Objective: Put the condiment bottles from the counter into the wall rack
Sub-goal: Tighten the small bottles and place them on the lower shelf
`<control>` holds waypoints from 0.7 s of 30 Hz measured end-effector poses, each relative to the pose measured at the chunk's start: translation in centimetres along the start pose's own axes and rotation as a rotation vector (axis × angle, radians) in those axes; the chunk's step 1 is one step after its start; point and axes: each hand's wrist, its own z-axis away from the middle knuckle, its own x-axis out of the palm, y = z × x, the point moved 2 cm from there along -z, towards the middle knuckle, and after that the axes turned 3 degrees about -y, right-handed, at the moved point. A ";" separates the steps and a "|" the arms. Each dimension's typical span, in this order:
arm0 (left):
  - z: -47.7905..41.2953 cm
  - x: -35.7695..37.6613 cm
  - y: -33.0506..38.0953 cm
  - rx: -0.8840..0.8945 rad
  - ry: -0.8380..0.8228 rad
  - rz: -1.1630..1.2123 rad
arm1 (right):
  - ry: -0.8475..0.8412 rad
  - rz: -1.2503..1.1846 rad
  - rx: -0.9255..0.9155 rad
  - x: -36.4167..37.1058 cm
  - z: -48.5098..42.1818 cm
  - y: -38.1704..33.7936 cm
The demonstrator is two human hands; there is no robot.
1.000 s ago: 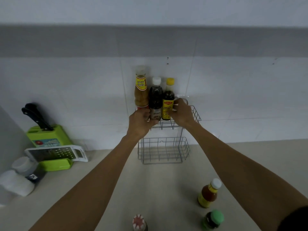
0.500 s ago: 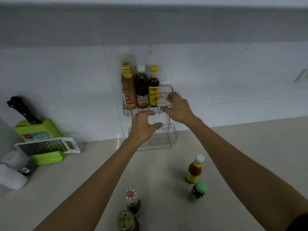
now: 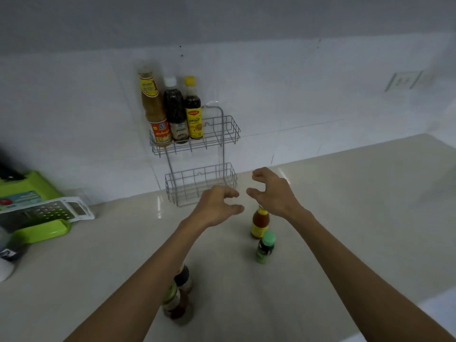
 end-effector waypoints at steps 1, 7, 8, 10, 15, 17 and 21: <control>0.0 0.3 -0.3 -0.006 -0.012 -0.002 | -0.009 0.013 0.007 0.4 0.2 0.3; 0.1 3.9 0.4 -0.056 -0.061 0.028 | -0.060 0.103 0.011 -0.1 0.7 3.9; 0.1 4.4 0.3 -0.077 -0.061 0.034 | -0.081 0.115 0.010 -0.1 0.7 4.2; 0.1 5.2 0.1 -0.112 -0.061 0.037 | -0.115 0.126 0.008 0.0 0.9 4.9; 0.2 7.2 -0.3 -0.202 -0.040 0.038 | -0.169 0.123 -0.014 0.6 1.1 6.4; 0.3 7.8 -0.4 -0.227 -0.030 0.040 | -0.189 0.108 -0.023 0.6 1.1 6.6; 1.3 8.0 -0.4 -0.253 0.015 0.083 | -0.127 0.133 -0.117 0.2 1.6 6.3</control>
